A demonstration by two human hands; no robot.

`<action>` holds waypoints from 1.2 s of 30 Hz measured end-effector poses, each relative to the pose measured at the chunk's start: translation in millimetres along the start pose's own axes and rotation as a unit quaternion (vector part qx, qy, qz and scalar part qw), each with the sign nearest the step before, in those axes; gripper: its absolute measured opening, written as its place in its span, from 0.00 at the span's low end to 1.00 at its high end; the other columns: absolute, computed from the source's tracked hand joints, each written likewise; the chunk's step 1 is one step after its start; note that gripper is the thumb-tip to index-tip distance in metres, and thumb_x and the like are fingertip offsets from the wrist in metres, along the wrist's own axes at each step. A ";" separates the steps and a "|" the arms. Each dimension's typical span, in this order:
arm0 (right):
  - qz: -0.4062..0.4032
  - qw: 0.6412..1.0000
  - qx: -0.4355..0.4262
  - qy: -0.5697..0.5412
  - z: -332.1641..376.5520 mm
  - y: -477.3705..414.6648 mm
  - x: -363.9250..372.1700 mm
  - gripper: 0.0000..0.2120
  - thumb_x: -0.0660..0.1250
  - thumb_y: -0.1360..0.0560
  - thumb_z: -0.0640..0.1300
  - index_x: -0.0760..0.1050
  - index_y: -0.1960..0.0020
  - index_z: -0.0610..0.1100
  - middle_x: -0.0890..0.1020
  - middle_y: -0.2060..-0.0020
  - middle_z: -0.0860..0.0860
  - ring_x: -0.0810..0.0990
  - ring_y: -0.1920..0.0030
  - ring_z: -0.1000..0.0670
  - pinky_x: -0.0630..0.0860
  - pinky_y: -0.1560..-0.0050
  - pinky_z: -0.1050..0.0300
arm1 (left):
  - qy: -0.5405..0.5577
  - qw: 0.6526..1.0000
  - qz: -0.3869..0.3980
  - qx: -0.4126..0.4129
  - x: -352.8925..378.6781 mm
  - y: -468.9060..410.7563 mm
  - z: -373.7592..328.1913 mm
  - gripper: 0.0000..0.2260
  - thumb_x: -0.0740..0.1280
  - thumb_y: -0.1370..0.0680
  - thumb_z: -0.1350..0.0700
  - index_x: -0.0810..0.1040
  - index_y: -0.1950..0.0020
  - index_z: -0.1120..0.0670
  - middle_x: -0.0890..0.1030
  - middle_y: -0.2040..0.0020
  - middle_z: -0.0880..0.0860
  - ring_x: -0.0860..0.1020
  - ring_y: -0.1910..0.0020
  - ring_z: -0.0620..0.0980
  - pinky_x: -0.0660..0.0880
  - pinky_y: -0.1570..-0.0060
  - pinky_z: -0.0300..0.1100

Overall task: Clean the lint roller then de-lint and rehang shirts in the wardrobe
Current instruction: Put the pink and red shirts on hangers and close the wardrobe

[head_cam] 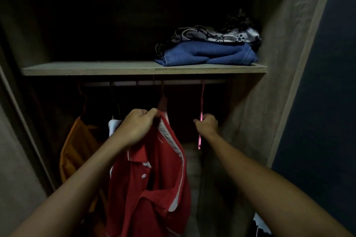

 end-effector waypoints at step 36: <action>-0.127 0.916 -0.092 -0.368 100.6 392.2 -136.6 0.12 0.66 0.20 0.50 0.81 0.52 0.42 0.74 0.73 0.51 0.67 0.78 0.55 0.63 0.79 0.64 | 0.006 0.984 0.104 0.144 -63.0 127.1 -55.3 0.22 0.63 0.22 0.47 0.69 0.73 0.56 0.72 0.74 0.59 0.71 0.70 0.63 0.64 0.64 0.45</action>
Point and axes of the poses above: each hand's wrist, its own y-axis away from the middle knuckle, its own x-axis out of the palm, z = x × y, the point moved 4 cm from there along -y, towards the middle knuckle
